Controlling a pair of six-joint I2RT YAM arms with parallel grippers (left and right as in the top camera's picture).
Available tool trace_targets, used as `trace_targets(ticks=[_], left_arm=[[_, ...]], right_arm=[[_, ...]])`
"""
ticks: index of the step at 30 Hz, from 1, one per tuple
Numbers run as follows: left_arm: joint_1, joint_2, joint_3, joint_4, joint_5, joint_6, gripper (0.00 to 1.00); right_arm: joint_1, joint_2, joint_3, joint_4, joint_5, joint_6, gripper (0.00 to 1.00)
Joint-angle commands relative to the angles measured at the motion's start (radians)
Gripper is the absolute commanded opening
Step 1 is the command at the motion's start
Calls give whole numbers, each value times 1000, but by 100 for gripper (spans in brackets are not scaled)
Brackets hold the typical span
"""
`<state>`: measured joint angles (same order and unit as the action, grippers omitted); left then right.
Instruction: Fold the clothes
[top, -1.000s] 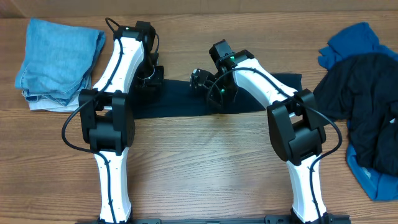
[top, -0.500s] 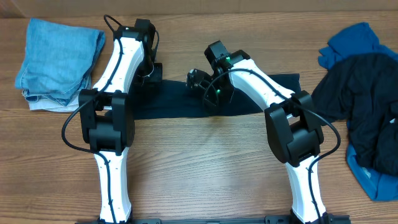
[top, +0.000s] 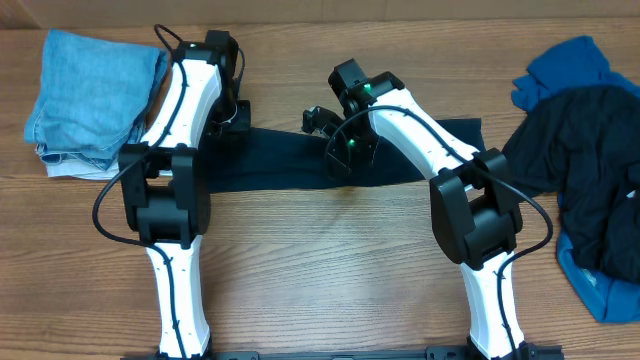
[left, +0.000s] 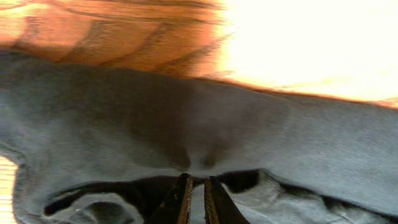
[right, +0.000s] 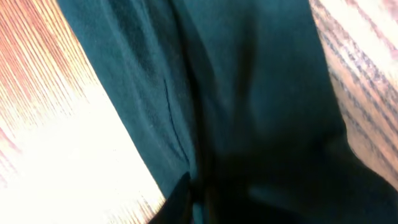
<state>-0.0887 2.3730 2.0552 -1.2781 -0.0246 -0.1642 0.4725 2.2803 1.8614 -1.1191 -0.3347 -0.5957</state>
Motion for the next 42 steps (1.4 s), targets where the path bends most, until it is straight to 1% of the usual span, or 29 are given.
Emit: trace_targets(ticks=[1,8,9,13,14,15,17,18,19,20,22,23,24,25,26,27,28,30,31,33,36,42], left_arm=[[5,-24,-5,1,-9,-24,13],[5,-24,-5,1,-9,-24,13],[5,-24,-5,0,-9,-24,13],[6,-24,-5,0,-10,-24,13],[6,-24,-5,0,-10,-24,13],[9,-24,-5,0,-10,-24,14],[21,-24,-5,1,-21,-24,13],[27,-24,-5,0,-29,-24,13],[35,-24,-5,1,-35,-24,12],[41,-24,-5,1,-35,-24,12],[51,-24,-5,-1,-31,-24,12],[53,-24,-5,-4,-31,-24,12],[53,-24,-5,-4,-30,-24,12],[53,-24,-5,-4,-29,-24,12],[53,-24,-5,-4,-27,-24,12],[53,-24,-5,-4,-28,-24,13],[53,-24,-5,-5,-28,-24,13],[53,-24,-5,-5,-28,-24,13],[53,-24,-5,-4,-28,-24,13],[57,-24,-5,-3,-30,-29,13],[68,-24,-5,1,-31,-37,13],[70,-24,-5,10,-49,-39,13]], right_arm=[[5,-45,-10,11,-3,6,22],[5,1,-10,11,-11,6,23],[5,14,-10,6,-11,6,27],[5,31,-5,-7,-12,6,31],[5,31,0,-17,-21,6,37],[5,31,0,-21,-38,6,53],[5,31,16,-33,-45,6,67],[5,31,40,-43,-48,13,69],[4,29,91,-47,-53,60,73],[3,27,131,-55,-53,88,75],[-2,26,209,-85,-49,132,76],[-12,26,254,-101,-17,198,75],[-30,26,280,-108,51,304,71],[-47,26,285,-114,95,369,64],[-68,26,285,-127,129,435,50],[-99,26,285,-153,140,497,30],[-128,26,285,-176,140,541,19],[-217,26,285,-247,140,617,8],[-259,26,282,-284,140,620,5],[-320,26,264,-304,140,620,4],[-380,26,164,-212,140,624,4],[-389,26,-77,-10,146,627,4]])
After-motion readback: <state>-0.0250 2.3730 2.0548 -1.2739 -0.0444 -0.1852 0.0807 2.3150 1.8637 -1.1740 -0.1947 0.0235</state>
